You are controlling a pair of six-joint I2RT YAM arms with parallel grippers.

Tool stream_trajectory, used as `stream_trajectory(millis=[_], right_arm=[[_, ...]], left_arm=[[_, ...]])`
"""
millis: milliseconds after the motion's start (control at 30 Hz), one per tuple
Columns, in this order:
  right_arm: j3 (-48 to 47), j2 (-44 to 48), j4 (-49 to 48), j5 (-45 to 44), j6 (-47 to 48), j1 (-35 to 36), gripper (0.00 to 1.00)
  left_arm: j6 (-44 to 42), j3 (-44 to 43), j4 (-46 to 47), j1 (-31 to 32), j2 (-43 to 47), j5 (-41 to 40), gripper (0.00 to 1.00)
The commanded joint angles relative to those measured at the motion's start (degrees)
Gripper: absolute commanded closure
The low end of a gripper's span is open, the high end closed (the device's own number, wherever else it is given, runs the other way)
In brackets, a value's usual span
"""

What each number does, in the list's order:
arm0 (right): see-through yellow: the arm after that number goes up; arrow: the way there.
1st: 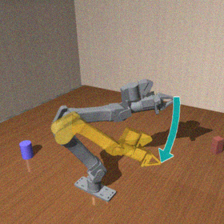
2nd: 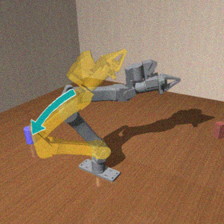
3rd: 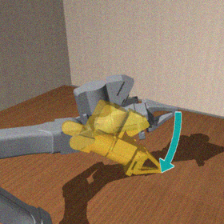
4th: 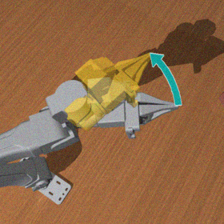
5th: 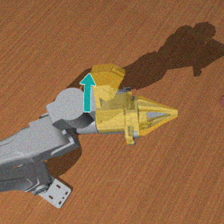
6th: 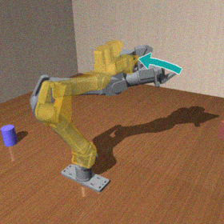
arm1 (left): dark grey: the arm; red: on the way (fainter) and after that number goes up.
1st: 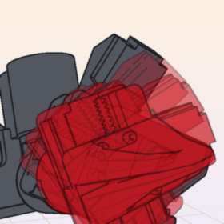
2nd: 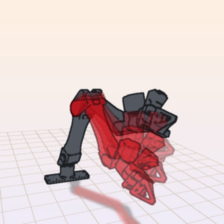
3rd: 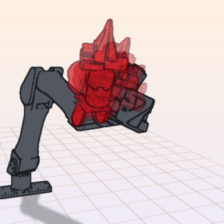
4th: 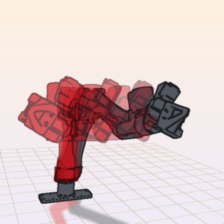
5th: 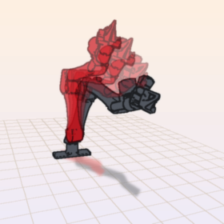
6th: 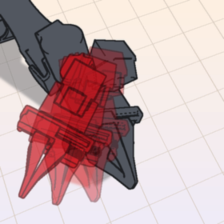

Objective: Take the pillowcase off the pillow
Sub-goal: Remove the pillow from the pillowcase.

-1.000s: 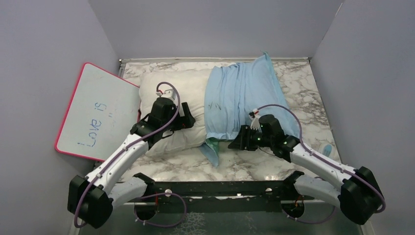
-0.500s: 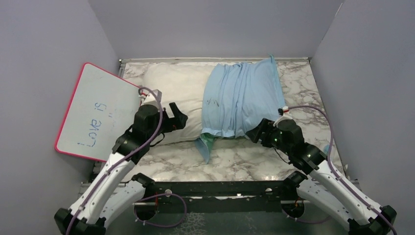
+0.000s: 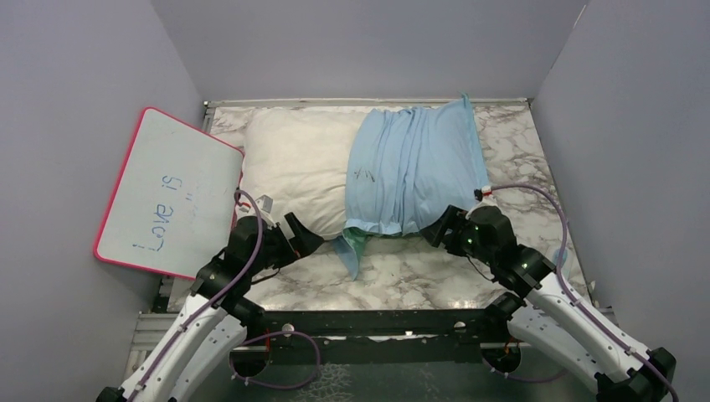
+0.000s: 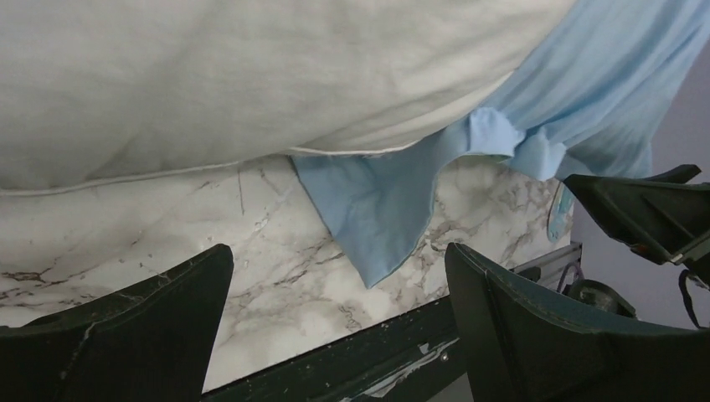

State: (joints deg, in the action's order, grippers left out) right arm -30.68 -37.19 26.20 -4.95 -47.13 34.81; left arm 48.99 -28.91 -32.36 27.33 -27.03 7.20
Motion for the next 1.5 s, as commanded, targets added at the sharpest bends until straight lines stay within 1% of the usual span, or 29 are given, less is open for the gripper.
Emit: stream_trajectory(millis=[0,100,233,267,333,367,467,600,667,767,867,967,1000,1067,1100,1200,1267,1300,1333,1367,1467], right_arm=[[-1.5,-0.1,1.3,0.2,-1.4,0.1,0.27],[-1.5,0.9,2.0,0.2,-1.6,0.1,0.27],[-0.4,2.2,1.1,-0.1,-1.5,0.1,0.27],[-0.3,2.3,0.9,-0.2,-1.5,0.1,0.27],[-0.4,2.2,0.7,-0.1,-1.5,0.1,0.27],[-0.6,2.0,0.8,-0.1,-1.4,0.1,0.27],[-0.9,1.2,1.2,-0.3,-1.4,0.1,0.27],[-0.3,0.5,1.4,-0.4,-2.4,0.1,0.27],[0.2,0.5,1.4,-0.2,-3.2,0.1,0.27],[0.6,0.9,2.0,-0.3,-4.3,0.1,0.27],[1.5,2.0,1.9,-0.7,-5.2,0.1,0.27],[2.0,2.8,1.7,-0.6,-5.4,0.1,0.27],[2.1,2.9,1.8,-0.6,-5.5,0.1,0.27],[2.2,3.1,2.1,-0.8,-6.0,0.1,0.27],[2.2,3.0,2.4,-0.9,-6.0,0.1,0.27],[0.9,3.0,4.4,-2.8,-4.8,0.1,0.27],[-0.5,3.1,7.0,-5.6,-4.3,0.1,0.27],[-1.0,3.2,8.7,-7.3,-4.4,0.1,0.27],[-1.5,3.5,10.3,-9.0,-4.8,0.1,0.27],[-1.6,3.8,11.5,-10.6,-5.2,0.1,0.27],[-1.8,4.8,13.2,-14.3,-6.4,0.1,0.26]], left_arm=[[6.1,3.6,6.5,-0.3,-1.5,1.6,0.01],[11.2,8.8,15.7,-0.3,-0.1,-0.6,0.01],[17.5,18.2,35.1,-0.3,1.8,-3.6,0.01],[19.0,20.3,38.7,-0.3,1.6,-5.1,0.01],[19.5,22.8,44.5,-0.3,0.4,-8.0,0.01],[19.6,23.0,45.8,-0.3,-0.6,-9.4,0.01],[18.4,21.7,47.4,-0.2,-3.3,-13.3,0.01],[17.7,21.2,49.7,0.2,-4.3,-18.9,0.01],[16.9,21.0,51.4,0.3,-4.1,-19.6,0.01],[16.8,20.7,50.9,0.5,-5.9,-20.4,0.01],[15.9,19.2,49.8,0.9,-12.0,-20.3,0.01],[11.6,12.3,45.0,3.2,-21.8,-21.4,0.02],[10.9,10.2,44.4,4.8,-24.8,-22.4,0.05],[10.4,7.4,44.2,8.4,-30.1,-25.6,0.18],[10.8,6.4,44.3,9.9,-32.5,-27.1,0.26],[12.0,5.8,46.0,12.6,-34.9,-28.7,0.57],[12.7,6.4,46.3,13.9,-34.3,-29.6,0.81],[13.2,7.0,46.2,14.2,-33.5,-30.2,0.90],[13.8,7.8,46.1,14.6,-32.3,-30.6,0.97],[14.3,8.6,45.7,14.8,-30.9,-30.9,1.00],[15.6,10.3,42.7,15.0,-25.6,-32.2,1.00]])
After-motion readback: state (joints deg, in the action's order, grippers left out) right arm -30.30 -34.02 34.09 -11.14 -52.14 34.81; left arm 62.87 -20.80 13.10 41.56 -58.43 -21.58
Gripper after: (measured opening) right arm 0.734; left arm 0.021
